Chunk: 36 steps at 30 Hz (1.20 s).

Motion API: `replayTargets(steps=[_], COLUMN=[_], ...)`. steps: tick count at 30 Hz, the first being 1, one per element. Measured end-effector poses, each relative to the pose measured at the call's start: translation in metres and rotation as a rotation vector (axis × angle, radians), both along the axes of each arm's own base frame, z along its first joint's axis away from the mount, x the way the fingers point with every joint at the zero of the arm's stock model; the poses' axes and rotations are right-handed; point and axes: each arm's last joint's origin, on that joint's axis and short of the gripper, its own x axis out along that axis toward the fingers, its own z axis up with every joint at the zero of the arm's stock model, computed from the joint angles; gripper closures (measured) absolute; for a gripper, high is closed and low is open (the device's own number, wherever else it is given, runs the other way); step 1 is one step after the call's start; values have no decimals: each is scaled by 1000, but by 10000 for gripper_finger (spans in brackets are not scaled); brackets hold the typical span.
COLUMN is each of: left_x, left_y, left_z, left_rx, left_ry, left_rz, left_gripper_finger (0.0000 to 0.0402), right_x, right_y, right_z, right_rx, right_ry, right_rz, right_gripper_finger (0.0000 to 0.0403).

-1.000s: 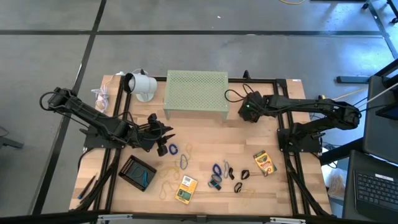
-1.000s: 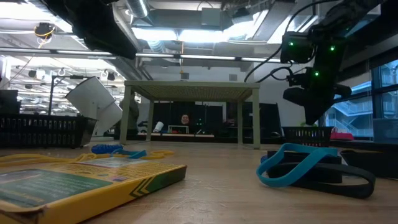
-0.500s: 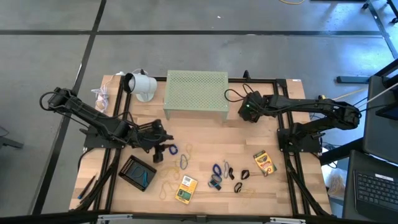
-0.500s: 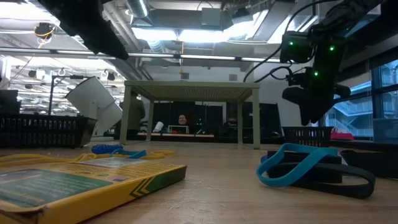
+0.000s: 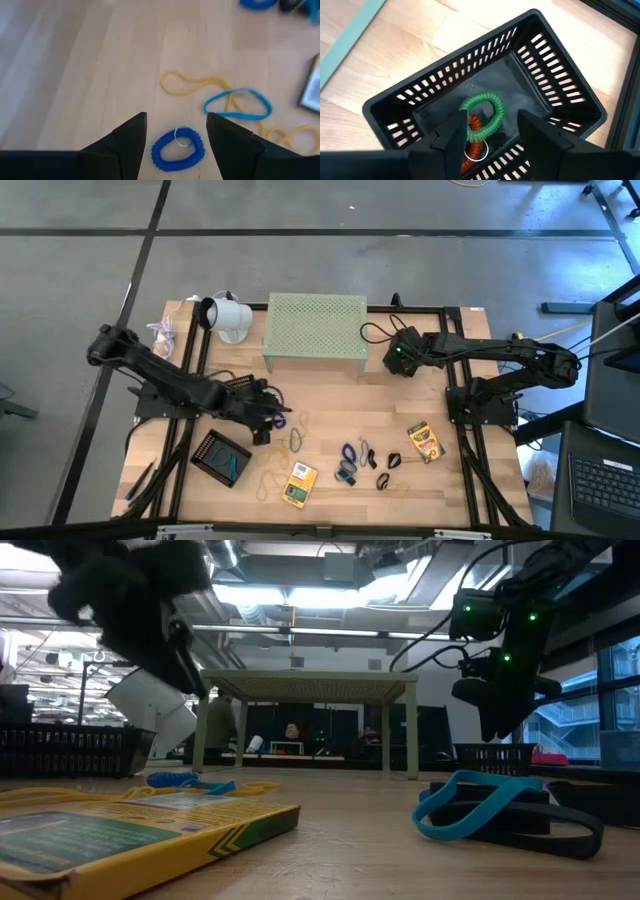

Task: Pick & Place Office Desk Supplies
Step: Put the blue spring keychain into the top right black bin

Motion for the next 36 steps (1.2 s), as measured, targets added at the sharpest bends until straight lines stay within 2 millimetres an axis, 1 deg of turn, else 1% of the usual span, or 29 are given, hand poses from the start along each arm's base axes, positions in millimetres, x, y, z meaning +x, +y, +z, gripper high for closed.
replayTargets(steps=[7,12,20,32,36], left_x=[11,15,17,9,9], left_y=[-3,-3,-5,-2,-1], left_z=[-34,-49,-54,-63,-64], left_rx=[-89,-62,-97,-90,-68], left_ry=[176,224,238,237,205], left_rz=[-68,-88,-89,-61,-46], left_gripper_finger=[204,205,205,207,229], right_x=[0,1,4,4,5], right_y=[0,0,-2,-2,-2], right_z=[0,0,1,2,2], right_rx=[0,-6,-17,-22,-24], right_ry=[0,-13,-43,-48,-47], right_rz=[0,0,0,-1,6], right_gripper_finger=[230,230,230,230,230])
